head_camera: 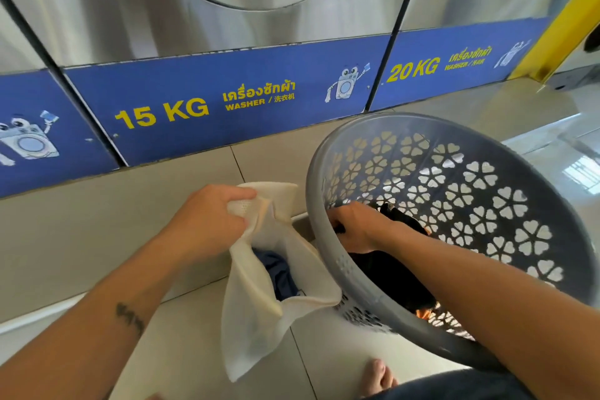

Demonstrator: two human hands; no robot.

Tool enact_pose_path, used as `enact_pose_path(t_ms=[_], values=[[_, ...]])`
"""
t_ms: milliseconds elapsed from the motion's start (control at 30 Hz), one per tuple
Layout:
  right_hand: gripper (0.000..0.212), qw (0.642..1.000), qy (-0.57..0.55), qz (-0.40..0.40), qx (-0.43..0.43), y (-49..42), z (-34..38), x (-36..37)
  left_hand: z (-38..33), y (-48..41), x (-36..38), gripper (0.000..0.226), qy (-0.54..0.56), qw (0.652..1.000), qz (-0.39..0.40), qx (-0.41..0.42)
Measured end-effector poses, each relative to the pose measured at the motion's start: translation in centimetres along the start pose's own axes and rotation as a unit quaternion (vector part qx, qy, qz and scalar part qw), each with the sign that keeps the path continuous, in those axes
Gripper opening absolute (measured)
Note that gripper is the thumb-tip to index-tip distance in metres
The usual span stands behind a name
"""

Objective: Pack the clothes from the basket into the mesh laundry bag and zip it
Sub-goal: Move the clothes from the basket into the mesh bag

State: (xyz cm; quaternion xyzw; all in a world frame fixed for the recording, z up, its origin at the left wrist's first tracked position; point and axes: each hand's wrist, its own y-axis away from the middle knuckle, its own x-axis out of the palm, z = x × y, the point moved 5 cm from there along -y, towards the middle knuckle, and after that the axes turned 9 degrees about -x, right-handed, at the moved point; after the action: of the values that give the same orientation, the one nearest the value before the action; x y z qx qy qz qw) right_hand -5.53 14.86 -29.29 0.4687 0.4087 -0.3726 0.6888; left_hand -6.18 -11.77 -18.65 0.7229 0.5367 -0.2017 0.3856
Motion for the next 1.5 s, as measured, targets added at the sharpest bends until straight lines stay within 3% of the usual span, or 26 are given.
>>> enact_pose_path(t_ms=[100,233,367,433,500,533,633,667,733,833,867,933,967,1033,1100,1167,1233,1367,1500], values=[[0.011,0.993,-0.051,-0.102,-0.015,2.8,2.0,-5.2,-1.0,1.2,-1.7,0.052,0.048,0.998,-0.033,0.009],[0.003,0.956,-0.156,-0.248,-0.009,8.2,5.0,-11.9,-1.9,3.6,-3.3,0.052,0.115,0.991,-0.062,0.019],[0.011,0.874,-0.334,-0.351,-0.035,12.5,8.6,-16.2,-2.3,5.9,-4.3,0.055,0.159,0.984,-0.072,0.024],[0.012,0.823,-0.424,-0.372,-0.068,13.8,11.3,-16.8,-2.4,6.8,-4.7,0.055,0.173,0.982,-0.075,0.034],[0.014,0.804,-0.467,-0.360,-0.080,14.0,13.7,-16.0,-2.3,7.4,-5.0,0.055,0.181,0.980,-0.074,0.039],[0.014,0.819,-0.463,-0.329,-0.084,13.7,14.6,-15.2,-2.1,7.6,-5.2,0.055,0.183,0.980,-0.072,0.038],[0.017,0.921,-0.356,-0.136,-0.083,12.4,16.7,-11.6,-1.6,7.9,-5.7,0.056,0.171,0.981,-0.085,0.033],[0.024,0.927,-0.356,-0.095,-0.076,12.3,16.8,-10.9,-1.4,7.9,-5.8,0.056,0.168,0.981,-0.090,0.031],[0.032,0.908,-0.397,-0.117,-0.062,12.4,16.4,-11.3,-1.2,7.9,-6.0,0.057,0.162,0.982,-0.094,0.030],[0.032,0.910,-0.286,-0.297,-0.032,12.5,13.6,-13.8,-0.9,7.6,-5.8,0.058,0.155,0.983,-0.092,0.028],[0.033,0.923,-0.215,-0.320,-0.018,12.5,12.2,-14.0,-0.8,7.4,-5.7,0.058,0.154,0.984,-0.091,0.026],[0.056,0.954,-0.155,-0.255,0.040,11.8,9.0,-12.7,-0.9,7.0,-5.6,0.058,0.151,0.984,-0.088,0.026],[0.072,0.958,-0.195,-0.196,0.069,11.6,7.7,-11.5,-0.9,6.9,-5.5,0.058,0.148,0.985,-0.087,0.026],[0.089,0.917,-0.373,-0.100,0.097,11.2,6.4,-8.5,-1.1,6.6,-5.5,0.058,0.143,0.985,-0.088,0.030],[0.082,0.859,-0.497,-0.065,0.101,10.6,6.3,-6.6,-1.5,6.5,-5.4,0.058,0.144,0.985,-0.088,0.031],[0.053,0.850,-0.514,-0.066,0.089,10.1,6.8,-6.5,-1.9,6.5,-5.2,0.058,0.149,0.985,-0.085,0.029],[0.031,0.875,-0.467,-0.098,0.083,9.6,7.2,-7.1,-2.2,6.6,-5.0,0.058,0.151,0.985,-0.083,0.025],[0.014,0.923,-0.353,-0.144,0.055,9.7,8.3,-8.3,-2.2,6.4,-4.9,0.058,0.154,0.985,-0.079,0.021],[0.014,0.964,-0.167,-0.206,0.031,10.6,10.8,-9.8,-1.9,6.6,-5.1,0.058,0.157,0.985,-0.077,0.013]])
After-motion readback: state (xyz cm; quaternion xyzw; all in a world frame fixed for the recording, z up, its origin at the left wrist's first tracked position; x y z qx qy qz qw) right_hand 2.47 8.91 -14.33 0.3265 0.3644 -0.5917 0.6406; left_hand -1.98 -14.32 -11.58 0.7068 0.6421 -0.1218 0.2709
